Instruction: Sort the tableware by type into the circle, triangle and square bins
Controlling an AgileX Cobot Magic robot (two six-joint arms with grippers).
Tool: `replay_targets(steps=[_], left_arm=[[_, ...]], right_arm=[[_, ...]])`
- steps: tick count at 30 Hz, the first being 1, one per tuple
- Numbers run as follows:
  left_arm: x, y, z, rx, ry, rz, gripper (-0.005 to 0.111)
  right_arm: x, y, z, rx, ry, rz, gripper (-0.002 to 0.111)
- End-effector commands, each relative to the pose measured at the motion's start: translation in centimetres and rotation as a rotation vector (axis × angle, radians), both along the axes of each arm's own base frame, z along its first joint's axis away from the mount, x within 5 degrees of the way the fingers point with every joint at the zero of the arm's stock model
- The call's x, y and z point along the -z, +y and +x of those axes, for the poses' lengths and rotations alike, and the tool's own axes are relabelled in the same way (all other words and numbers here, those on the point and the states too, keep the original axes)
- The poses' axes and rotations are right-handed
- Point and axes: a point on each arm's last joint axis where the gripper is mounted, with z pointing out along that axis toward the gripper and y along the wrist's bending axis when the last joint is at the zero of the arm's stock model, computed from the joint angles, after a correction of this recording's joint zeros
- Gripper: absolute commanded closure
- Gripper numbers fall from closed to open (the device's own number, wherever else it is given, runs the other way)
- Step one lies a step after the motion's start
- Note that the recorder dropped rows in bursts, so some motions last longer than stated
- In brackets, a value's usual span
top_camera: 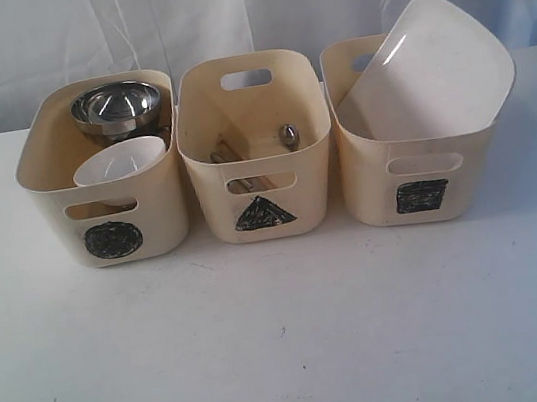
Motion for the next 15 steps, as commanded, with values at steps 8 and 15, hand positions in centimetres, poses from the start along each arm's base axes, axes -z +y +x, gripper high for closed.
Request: replay_targets(steps=[8,15], left_arm=[[0.16,0.30,-0.05,-0.036,0.005,-0.006,0.107],[0.18,0.68,-0.10,-0.047,0.015,0.082,0.107]], right_arm=[[0.14,0.06,-0.03,-0.006,0.000,-0.001,0.108],[0.14,0.06,-0.03,-0.006,0.000,-0.001,0.108]])
